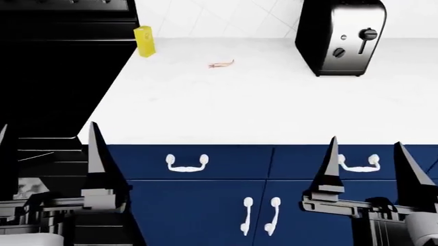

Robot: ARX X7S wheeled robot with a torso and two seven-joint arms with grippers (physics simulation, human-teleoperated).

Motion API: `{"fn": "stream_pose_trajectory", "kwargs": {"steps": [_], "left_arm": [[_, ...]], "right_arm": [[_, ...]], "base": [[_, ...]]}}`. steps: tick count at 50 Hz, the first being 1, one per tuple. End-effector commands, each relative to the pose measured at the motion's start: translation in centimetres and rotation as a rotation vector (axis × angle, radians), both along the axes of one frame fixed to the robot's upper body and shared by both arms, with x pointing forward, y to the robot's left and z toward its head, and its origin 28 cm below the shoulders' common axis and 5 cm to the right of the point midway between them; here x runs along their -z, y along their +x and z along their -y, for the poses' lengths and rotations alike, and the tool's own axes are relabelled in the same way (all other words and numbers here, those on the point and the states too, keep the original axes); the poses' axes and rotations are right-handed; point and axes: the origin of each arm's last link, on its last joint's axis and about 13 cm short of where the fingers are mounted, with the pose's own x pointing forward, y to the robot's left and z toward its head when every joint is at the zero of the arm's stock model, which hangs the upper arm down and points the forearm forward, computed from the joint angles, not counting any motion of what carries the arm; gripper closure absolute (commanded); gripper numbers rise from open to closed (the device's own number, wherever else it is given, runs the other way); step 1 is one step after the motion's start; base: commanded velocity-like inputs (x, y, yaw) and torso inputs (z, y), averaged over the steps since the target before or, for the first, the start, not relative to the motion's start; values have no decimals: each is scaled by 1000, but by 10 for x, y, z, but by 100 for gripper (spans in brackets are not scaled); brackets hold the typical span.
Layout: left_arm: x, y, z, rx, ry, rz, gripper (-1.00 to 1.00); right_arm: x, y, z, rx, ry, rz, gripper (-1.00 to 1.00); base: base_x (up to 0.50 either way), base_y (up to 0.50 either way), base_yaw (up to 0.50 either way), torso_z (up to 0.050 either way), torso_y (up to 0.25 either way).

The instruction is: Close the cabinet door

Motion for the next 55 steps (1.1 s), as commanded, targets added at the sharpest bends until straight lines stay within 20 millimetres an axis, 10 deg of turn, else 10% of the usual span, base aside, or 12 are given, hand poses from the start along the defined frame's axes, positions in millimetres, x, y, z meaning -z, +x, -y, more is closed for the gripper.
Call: {"fn": "stream_pose_trajectory", "kwargs": {"steps": [1, 23, 55], "left_arm": [[-1, -1, -1, -6, 0, 3, -100], [0, 1, -5, -26, -6, 9, -100], [1, 0, -6, -29, -2, 13, -100]], "right_arm": [[-1, -1, 0, -5, 5, -3, -100], [-1, -1, -1, -4, 6, -2, -100], [-1, -2, -1, -8, 10, 3, -100]], "base": [[0, 500, 0, 0, 0], [0, 173, 0, 0, 0], [500, 0, 0, 0, 0]]}}
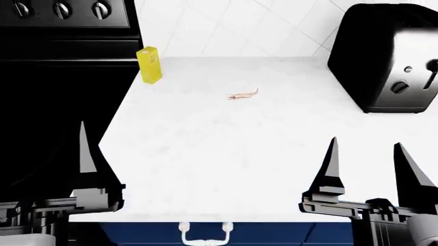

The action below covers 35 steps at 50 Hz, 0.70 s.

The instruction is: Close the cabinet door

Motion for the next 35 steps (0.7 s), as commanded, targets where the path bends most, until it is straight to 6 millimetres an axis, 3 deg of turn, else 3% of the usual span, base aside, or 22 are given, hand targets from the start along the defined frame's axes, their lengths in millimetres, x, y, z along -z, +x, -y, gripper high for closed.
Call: {"fn": "stream_pose_trajectory", "kwargs": {"steps": [1, 13, 21, 35], "left_arm": [[0, 0, 0, -1, 1, 1, -100], [-3, -1, -1, -5, -7, 2, -100], [-8, -1, -3, -29, -8, 26, -100], [-24, -5, -8, -65, -12, 80, -100]], "right_arm": [[0, -1, 0, -1, -1, 3, -100], [-3, -1, 0, 4, -10, 10, -100], [-9, -2, 2, 35, -10, 51, -100], [-81, -19, 22, 185, -63, 399, -100]], "base": [[500, 0, 0, 0, 0], [484, 0, 0, 0, 1], [0, 0, 0, 0, 0], [0, 0, 0, 0, 0]]}}
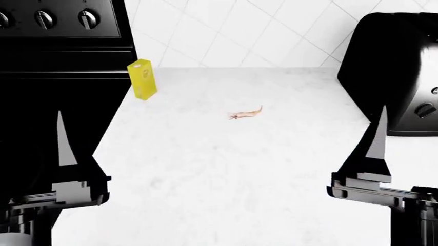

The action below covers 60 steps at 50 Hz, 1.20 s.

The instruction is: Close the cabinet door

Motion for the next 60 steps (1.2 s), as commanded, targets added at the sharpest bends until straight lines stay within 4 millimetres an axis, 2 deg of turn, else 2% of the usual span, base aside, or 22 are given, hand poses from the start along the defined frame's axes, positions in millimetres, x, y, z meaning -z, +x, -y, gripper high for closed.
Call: {"fn": "stream_pose_trajectory", "kwargs": {"steps": [1, 7, 15, 34, 37, 45, 60], "left_arm": [[-12, -4, -3, -23, -2, 38, -100], [-16, -6, -4, -35, 3, 52, -100], [-18, -8, -5, -40, 3, 63, -100], [-24, -10, -6, -45, 2, 79, -100], [-25, -10, -7, -46, 0, 80, -100], [-27, -11, -7, -47, 1, 83, -100], [-25, -10, -7, -55, 0, 80, -100]], "right_arm": [[-48, -17, 16, 110, -8, 194, -100], [-74, -22, 26, 160, -12, 268, -100], [-102, -19, 29, 182, -24, 344, -100], [-148, -29, 34, 209, -37, 393, -100], [-156, -26, 29, 213, -33, 394, -100], [-163, -27, 23, 233, -20, 395, -100], [-167, -29, 32, 265, 23, 401, -100]], "base": [[0, 0, 0, 0, 0], [0, 0, 0, 0, 0], [0, 0, 0, 0, 0], [0, 0, 0, 0, 0], [0, 0, 0, 0, 0], [0, 0, 0, 0, 0], [0, 0, 0, 0, 0]]}}
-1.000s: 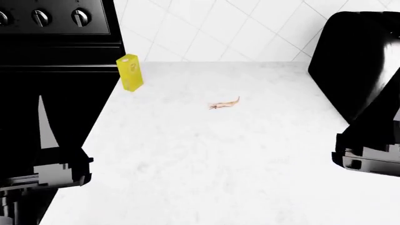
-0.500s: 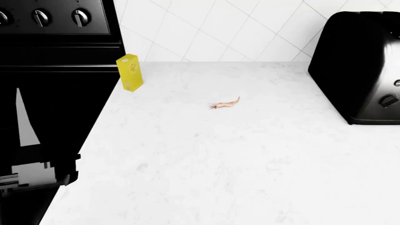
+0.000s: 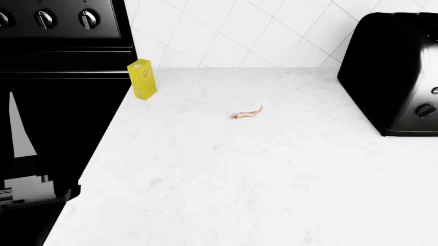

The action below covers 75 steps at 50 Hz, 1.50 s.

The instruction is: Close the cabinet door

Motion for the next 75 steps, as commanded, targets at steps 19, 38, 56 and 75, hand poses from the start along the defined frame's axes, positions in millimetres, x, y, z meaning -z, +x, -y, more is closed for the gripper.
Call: {"fn": "stream_pose_trajectory", "kwargs": {"steps": [19, 38, 56, 75], "left_arm": [[0, 2, 0, -12, 2, -1, -100], [-1, 3, 0, -16, 4, -2, -100], [-3, 4, 0, -19, 7, 1, -100], [-1, 4, -1, -20, 6, -3, -100]], "right_arm": [[-21, -7, 19, 73, 65, 35, -100], [-49, -4, 20, 116, 44, 49, -100], [-78, 3, 18, 136, 27, 50, -100], [-101, 12, -7, 75, -40, 46, -100]], "base": [[0, 0, 0, 0, 0], [0, 0, 0, 0, 0], [0, 0, 0, 0, 0], [1, 0, 2, 2, 0]]}}
